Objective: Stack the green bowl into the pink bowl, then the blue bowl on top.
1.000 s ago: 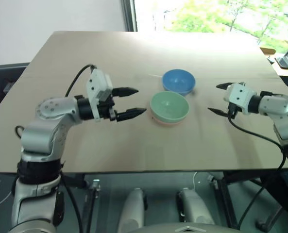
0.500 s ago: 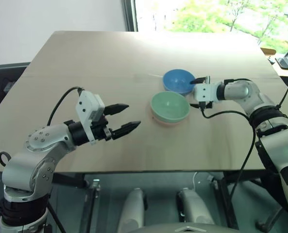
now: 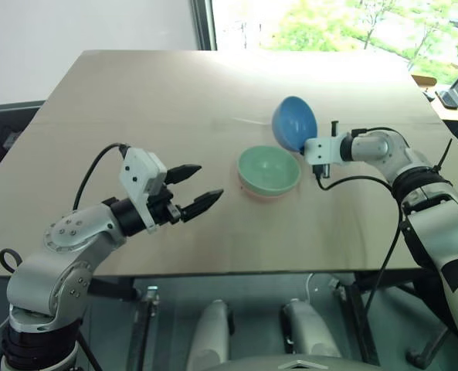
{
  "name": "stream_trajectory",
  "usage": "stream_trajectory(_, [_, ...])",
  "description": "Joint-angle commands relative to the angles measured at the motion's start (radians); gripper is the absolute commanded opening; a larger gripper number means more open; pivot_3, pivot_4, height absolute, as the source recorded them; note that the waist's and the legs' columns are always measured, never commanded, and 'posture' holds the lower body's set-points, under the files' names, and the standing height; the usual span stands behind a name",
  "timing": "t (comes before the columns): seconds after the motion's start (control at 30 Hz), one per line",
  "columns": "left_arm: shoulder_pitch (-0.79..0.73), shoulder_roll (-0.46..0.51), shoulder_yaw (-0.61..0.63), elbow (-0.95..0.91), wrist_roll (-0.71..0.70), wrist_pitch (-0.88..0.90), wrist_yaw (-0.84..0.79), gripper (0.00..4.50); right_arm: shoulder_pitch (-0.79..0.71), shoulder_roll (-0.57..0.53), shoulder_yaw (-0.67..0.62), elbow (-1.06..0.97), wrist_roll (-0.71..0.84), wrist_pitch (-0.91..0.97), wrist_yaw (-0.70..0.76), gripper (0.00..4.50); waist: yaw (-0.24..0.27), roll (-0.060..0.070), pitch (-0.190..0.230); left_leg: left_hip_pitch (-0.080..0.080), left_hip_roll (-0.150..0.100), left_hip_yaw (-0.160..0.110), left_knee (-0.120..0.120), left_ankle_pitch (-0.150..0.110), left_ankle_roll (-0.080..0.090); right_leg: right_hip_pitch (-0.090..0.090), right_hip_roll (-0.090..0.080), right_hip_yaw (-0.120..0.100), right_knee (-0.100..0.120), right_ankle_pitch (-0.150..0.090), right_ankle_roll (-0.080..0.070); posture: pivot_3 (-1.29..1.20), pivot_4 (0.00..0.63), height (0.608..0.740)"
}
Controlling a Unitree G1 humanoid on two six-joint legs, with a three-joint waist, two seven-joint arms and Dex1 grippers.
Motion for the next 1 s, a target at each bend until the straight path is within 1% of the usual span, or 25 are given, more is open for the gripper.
stream_trajectory(0.03, [-0.009, 0.004, -0.017, -0.02, 0.018, -0.044, 0.007, 3.76, -0.051, -0.022, -0.015, -0.013, 0.003, -0.031, -0.021, 0.12, 0.0, 0.0, 0.0, 0.0, 0.0, 0.0, 0.0, 0.0, 0.0, 0.0, 0.0, 0.0, 0.0, 0.0, 0.0, 0.0, 0.15, 0.74])
stream_trajectory(0.1, [-0.015, 0.0, -0.027, -0.008, 0.023, -0.055, 0.01, 3.76, -0.056, -0.024, -0.062, -0.017, 0.063, -0.02, 0.049, 0.12, 0.0, 0.0, 0.0, 0.0, 0.0, 0.0, 0.0, 0.0, 0.0, 0.0, 0.0, 0.0, 0.0, 0.0, 0.0, 0.0, 0.15, 0.74])
stream_trajectory(0.13, [-0.019, -0.002, -0.031, 0.0, 0.025, -0.061, 0.011, 3.76, -0.059, -0.021, -0.106, -0.026, 0.121, -0.002, 0.098, 0.12, 0.0, 0.0, 0.0, 0.0, 0.0, 0.0, 0.0, 0.0, 0.0, 0.0, 0.0, 0.0, 0.0, 0.0, 0.0, 0.0, 0.15, 0.74])
stream_trajectory(0.2, [-0.023, -0.003, -0.033, 0.018, 0.029, -0.074, 0.007, 3.76, -0.06, -0.024, -0.197, -0.092, 0.277, 0.046, 0.312, 0.12, 0.0, 0.0, 0.0, 0.0, 0.0, 0.0, 0.0, 0.0, 0.0, 0.0, 0.0, 0.0, 0.0, 0.0, 0.0, 0.0, 0.15, 0.74])
stream_trajectory(0.27, [-0.026, -0.006, -0.031, 0.036, 0.033, -0.089, 0.005, 3.76, -0.037, -0.033, -0.257, -0.233, 0.421, 0.17, 0.51, 0.12, 0.0, 0.002, 0.001, 0.0, 0.0, 0.0, 0.0, 0.0, 0.0, 0.0, 0.0, 0.0, 0.0, 0.0, 0.0, 0.0, 0.15, 0.74])
stream_trajectory(0.33, [-0.024, -0.007, -0.033, 0.057, 0.041, -0.105, -0.001, 3.76, 0.025, -0.055, -0.275, -0.447, 0.53, 0.329, 0.656, 0.12, 0.001, 0.003, 0.002, 0.0, 0.0, 0.0, 0.0, 0.0, 0.0, 0.0, 0.0, 0.0, 0.0, 0.0, 0.0, 0.0, 0.15, 0.74])
stream_trajectory(0.43, [-0.027, -0.009, -0.056, 0.097, 0.073, -0.139, -0.009, 3.76, 0.119, -0.096, -0.266, -0.74, 0.614, 0.572, 0.742, 0.12, 0.005, 0.003, 0.001, 0.0, 0.001, -0.002, -0.002, 0.0, 0.0, 0.0, 0.0, -0.002, 0.0, 0.0, 0.0, 0.0, 0.15, 0.74])
stream_trajectory(0.5, [-0.037, -0.012, -0.066, 0.109, 0.078, -0.15, -0.012, 3.76, 0.162, -0.128, -0.244, -0.858, 0.624, 0.672, 0.776, 0.12, 0.008, 0.003, 0.001, 0.0, 0.001, -0.002, -0.001, 0.0, 0.0, 0.0, 0.0, -0.002, 0.0, 0.0, 0.0, 0.0, 0.15, 0.74])
stream_trajectory(0.6, [-0.054, -0.015, -0.07, 0.122, 0.074, -0.154, -0.014, 3.76, 0.201, -0.135, -0.246, -0.948, 0.65, 0.794, 0.773, 0.92, 0.009, 0.003, 0.001, -0.001, 0.0, -0.001, 0.0, 0.0, 0.0, 0.0, 0.0, -0.002, 0.0, 0.0, 0.0, 0.0, 0.15, 0.74])
stream_trajectory(0.63, [-0.057, -0.013, -0.072, 0.128, 0.077, -0.158, -0.019, 3.76, 0.218, -0.141, -0.243, -0.975, 0.657, 0.824, 0.782, 1.38, 0.009, 0.003, 0.001, -0.001, 0.0, -0.001, 0.0, 0.0, 0.0, 0.0, 0.0, -0.002, 0.0, 0.0, 0.0, 0.0, 0.15, 0.74])
stream_trajectory(0.7, [-0.063, -0.011, -0.075, 0.141, 0.084, -0.164, -0.024, 3.76, 0.248, -0.15, -0.241, -1.013, 0.662, 0.857, 0.784, 2.18, 0.009, 0.003, 0.001, -0.001, 0.0, -0.001, 0.0, 0.0, 0.0, 0.0, 0.0, -0.002, 0.0, 0.0, 0.0, 0.0, 0.15, 0.74])
stream_trajectory(0.73, [-0.065, -0.011, -0.075, 0.149, 0.086, -0.166, -0.025, 3.76, 0.26, -0.152, -0.245, -1.025, 0.663, 0.867, 0.775, 2.18, 0.007, 0.003, 0.001, -0.001, 0.0, -0.001, 0.0, 0.0, 0.0, 0.0, 0.0, -0.002, 0.0, 0.0, 0.0, 0.0, 0.15, 0.74])
stream_trajectory(0.77, [-0.067, -0.011, -0.075, 0.155, 0.088, -0.168, -0.026, 3.76, 0.268, -0.153, -0.249, -1.035, 0.664, 0.878, 0.768, 2.9, 0.007, 0.003, 0.001, -0.001, 0.0, -0.001, 0.0, 0.0, 0.0, 0.0, 0.0, -0.002, 0.0, 0.0, 0.0, 0.0, 0.15, 0.74])
stream_trajectory(0.8, [-0.07, -0.011, -0.076, 0.162, 0.092, -0.171, -0.029, 3.76, 0.28, -0.161, -0.272, -1.067, 0.683, 0.919, 0.75, 2.92, 0.007, 0.003, 0.001, -0.001, 0.0, -0.001, 0.0, 0.0, 0.0, 0.0, 0.0, -0.002, 0.0, 0.0, 0.0, 0.0, 0.15, 0.74])
stream_trajectory(0.87, [-0.077, -0.014, -0.082, 0.171, 0.093, -0.173, -0.034, 3.76, 0.307, -0.189, -0.321, -1.135, 0.721, 0.992, 0.722, 3.71, 0.008, 0.003, 0.002, -0.001, 0.0, -0.001, 0.0, 0.0, 0.0, 0.0, 0.0, -0.002, 0.0, 0.0, 0.0, 0.0, 0.15, 0.74])
stream_trajectory(0.9, [-0.08, -0.016, -0.09, 0.178, 0.101, -0.179, -0.037, 3.76, 0.324, -0.204, -0.346, -1.167, 0.741, 1.029, 0.701, 4.28, 0.01, 0.003, 0.002, -0.001, 0.0, -0.001, 0.0, 0.0, 0.0, 0.0, 0.0, -0.002, 0.0, 0.0, 0.0, 0.0, 0.15, 0.74])
stream_trajectory(0.93, [-0.082, -0.016, -0.096, 0.183, 0.106, -0.184, -0.041, 3.76, 0.341, -0.217, -0.363, -1.195, 0.756, 1.057, 0.687, 4.44, 0.012, 0.003, 0.002, -0.001, 0.0, -0.001, 0.0, 0.0, 0.0, 0.0, 0.0, -0.002, -0.001, 0.0, 0.0, 0.0, 0.15, 0.74])
stream_trajectory(1.0, [-0.083, -0.018, -0.103, 0.187, 0.111, -0.189, -0.046, 3.76, 0.379, -0.238, -0.399, -1.252, 0.791, 1.11, 0.653, 4.44, 0.013, 0.002, 0.002, -0.002, 0.0, -0.001, 0.0, 0.0, 0.0, 0.0, 0.0, -0.002, -0.001, 0.0, 0.0, 0.0, 0.15, 0.74])
